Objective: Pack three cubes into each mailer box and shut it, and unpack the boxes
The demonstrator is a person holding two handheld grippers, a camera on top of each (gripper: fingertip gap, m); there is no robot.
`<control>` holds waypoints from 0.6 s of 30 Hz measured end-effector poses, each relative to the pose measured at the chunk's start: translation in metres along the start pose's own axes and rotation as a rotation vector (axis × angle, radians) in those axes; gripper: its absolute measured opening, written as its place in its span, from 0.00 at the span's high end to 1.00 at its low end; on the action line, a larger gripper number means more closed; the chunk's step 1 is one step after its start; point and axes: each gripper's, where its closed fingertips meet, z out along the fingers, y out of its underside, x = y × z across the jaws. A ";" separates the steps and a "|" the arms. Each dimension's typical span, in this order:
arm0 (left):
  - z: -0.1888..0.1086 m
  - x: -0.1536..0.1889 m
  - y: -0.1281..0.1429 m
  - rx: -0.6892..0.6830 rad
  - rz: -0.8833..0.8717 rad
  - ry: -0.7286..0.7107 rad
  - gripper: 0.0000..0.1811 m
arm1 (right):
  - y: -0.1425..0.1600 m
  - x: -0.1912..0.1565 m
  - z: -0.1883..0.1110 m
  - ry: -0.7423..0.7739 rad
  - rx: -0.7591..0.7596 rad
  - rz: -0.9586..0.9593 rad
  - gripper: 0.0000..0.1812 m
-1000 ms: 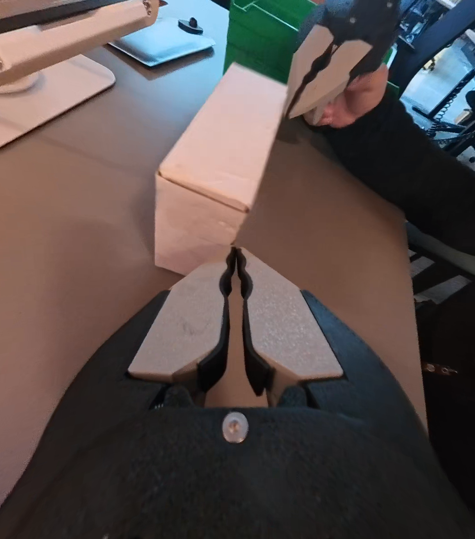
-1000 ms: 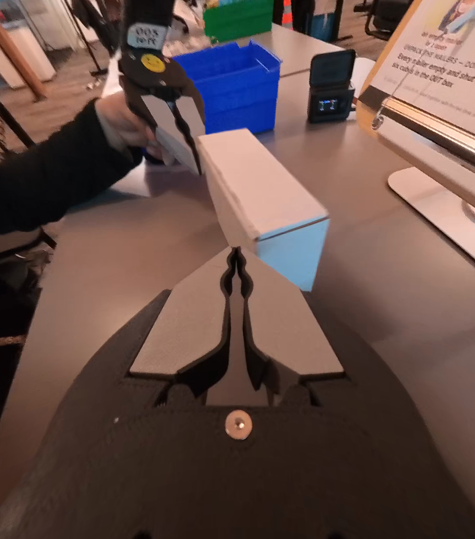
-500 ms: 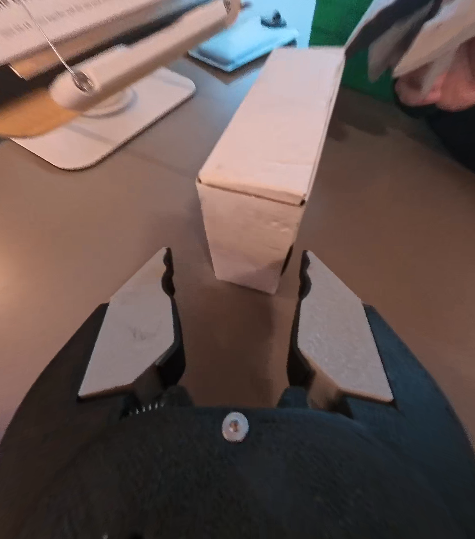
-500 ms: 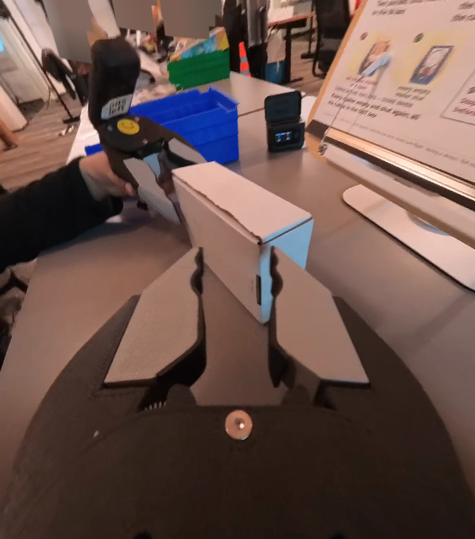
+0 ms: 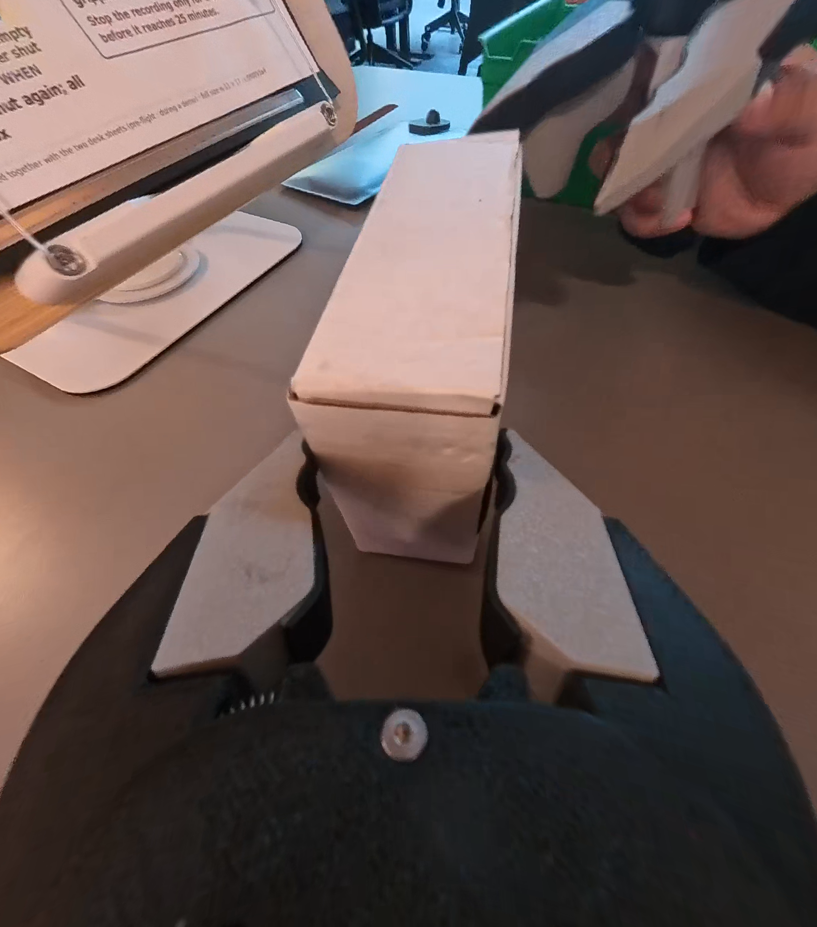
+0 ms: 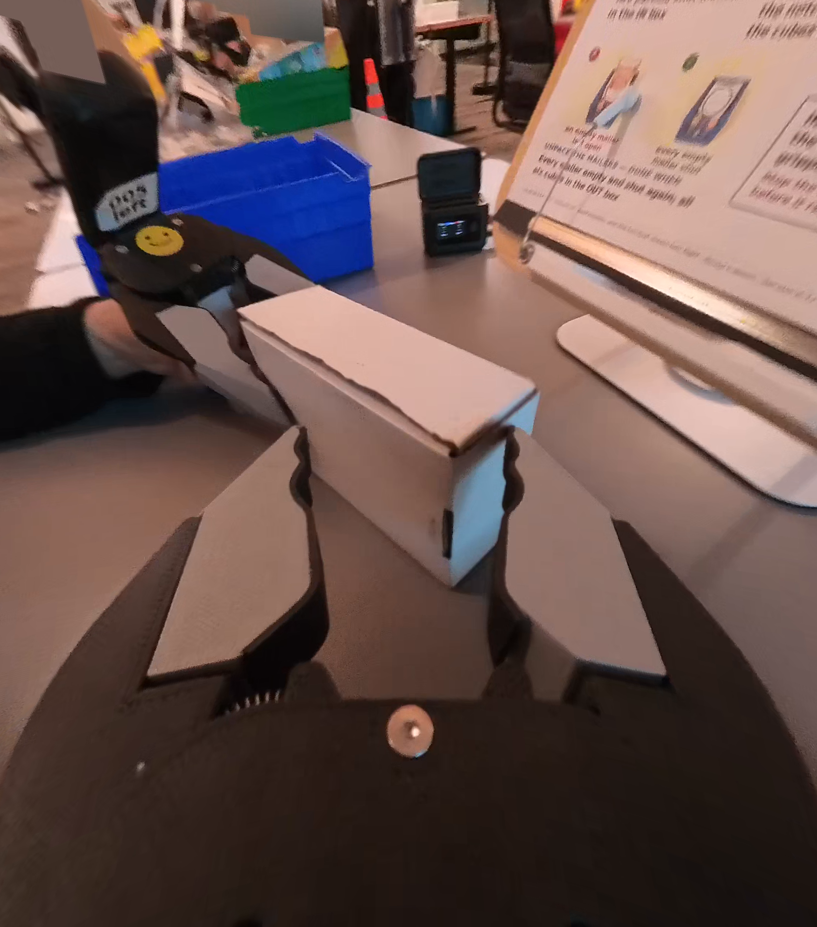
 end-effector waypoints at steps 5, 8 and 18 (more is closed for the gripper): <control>-0.003 -0.004 -0.008 0.060 -0.098 0.034 0.59 | -0.007 -0.003 0.012 0.105 0.008 -0.100 0.57; -0.005 -0.002 -0.008 0.062 -0.095 0.051 0.61 | -0.005 -0.007 0.017 0.133 -0.021 -0.158 0.56; -0.012 0.024 -0.013 0.036 -0.053 0.178 0.61 | -0.028 -0.030 0.008 0.133 0.047 -0.283 0.63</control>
